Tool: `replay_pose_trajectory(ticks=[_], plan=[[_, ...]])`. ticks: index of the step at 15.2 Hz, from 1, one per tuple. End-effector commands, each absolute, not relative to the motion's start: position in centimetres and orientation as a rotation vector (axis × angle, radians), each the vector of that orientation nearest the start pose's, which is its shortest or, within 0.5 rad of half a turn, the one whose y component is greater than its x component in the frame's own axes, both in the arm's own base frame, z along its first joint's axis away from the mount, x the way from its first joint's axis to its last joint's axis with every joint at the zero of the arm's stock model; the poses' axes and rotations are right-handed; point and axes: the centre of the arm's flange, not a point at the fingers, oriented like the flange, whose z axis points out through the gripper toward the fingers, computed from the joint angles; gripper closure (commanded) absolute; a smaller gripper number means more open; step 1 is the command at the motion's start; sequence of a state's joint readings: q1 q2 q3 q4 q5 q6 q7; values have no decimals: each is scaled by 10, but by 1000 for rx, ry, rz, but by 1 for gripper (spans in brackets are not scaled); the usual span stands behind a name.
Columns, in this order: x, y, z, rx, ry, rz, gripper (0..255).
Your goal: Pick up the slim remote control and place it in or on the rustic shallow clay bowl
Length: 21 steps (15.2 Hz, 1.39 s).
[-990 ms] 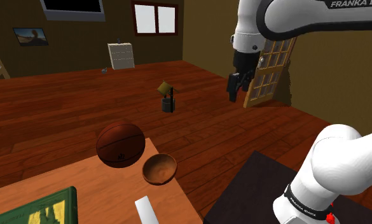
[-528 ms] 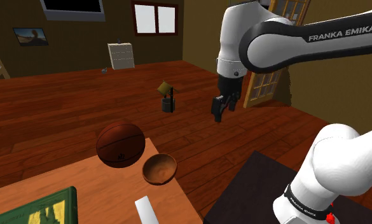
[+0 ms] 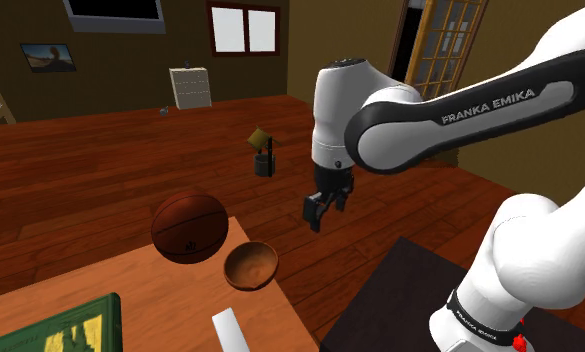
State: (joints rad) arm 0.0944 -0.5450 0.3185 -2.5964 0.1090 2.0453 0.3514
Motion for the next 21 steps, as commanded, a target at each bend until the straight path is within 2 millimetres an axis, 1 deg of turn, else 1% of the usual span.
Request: replay_pose_trajectory(ticks=[1,21], plan=[[347,169,403,-3204,64,-3,0],[387,338,213,-3139,116,8,0]])
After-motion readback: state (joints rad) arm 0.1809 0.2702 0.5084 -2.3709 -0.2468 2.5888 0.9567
